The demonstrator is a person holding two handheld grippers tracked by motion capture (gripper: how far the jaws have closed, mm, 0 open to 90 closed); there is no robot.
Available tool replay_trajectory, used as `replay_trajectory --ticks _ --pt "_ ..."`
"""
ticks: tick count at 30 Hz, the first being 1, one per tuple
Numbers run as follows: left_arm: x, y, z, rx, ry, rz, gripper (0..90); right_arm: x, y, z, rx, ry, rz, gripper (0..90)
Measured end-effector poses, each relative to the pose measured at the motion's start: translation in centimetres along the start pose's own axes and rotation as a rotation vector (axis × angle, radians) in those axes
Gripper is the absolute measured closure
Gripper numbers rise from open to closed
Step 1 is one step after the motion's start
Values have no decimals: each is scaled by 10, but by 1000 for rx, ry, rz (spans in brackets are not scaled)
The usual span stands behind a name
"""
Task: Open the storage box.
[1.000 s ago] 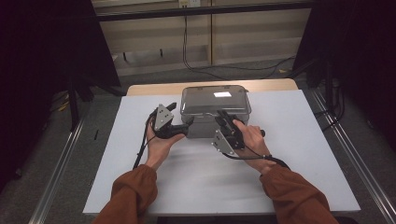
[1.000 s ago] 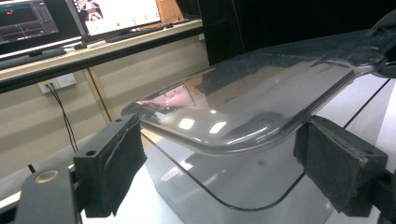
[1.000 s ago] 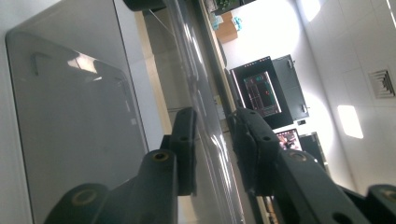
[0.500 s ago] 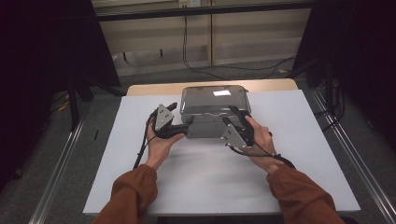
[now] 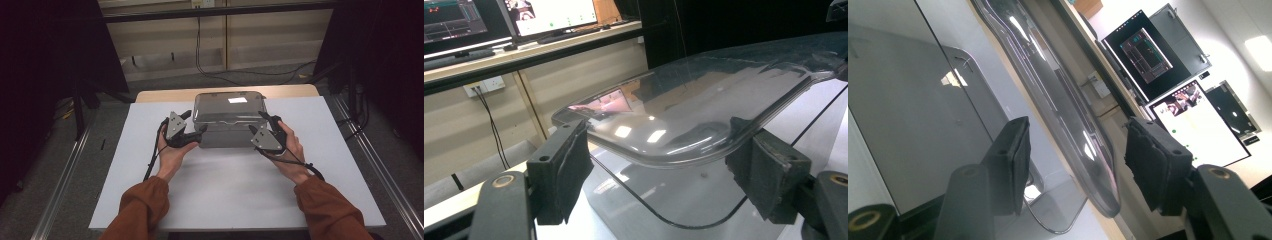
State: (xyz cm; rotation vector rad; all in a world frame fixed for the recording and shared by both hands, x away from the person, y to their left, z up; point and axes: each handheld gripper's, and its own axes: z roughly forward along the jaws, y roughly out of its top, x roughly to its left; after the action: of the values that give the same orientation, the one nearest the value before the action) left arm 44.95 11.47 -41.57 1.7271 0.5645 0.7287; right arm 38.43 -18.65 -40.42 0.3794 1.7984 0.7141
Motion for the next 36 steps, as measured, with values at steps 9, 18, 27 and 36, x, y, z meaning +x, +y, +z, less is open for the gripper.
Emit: replay_trajectory --ticks 9,18,27,36 --pt "0 0 0 -4 -6 -1 272 -11 -7 1 5 14 83 448" --pt "0 0 1 -18 -9 -2 278 -21 -16 2 -28 77 227 499" --pt "1 6 1 -44 -10 -9 313 -27 -18 3 -65 97 296 505" --pt "4 14 2 -66 -6 -1 331 -37 -19 5 -117 113 378 496"
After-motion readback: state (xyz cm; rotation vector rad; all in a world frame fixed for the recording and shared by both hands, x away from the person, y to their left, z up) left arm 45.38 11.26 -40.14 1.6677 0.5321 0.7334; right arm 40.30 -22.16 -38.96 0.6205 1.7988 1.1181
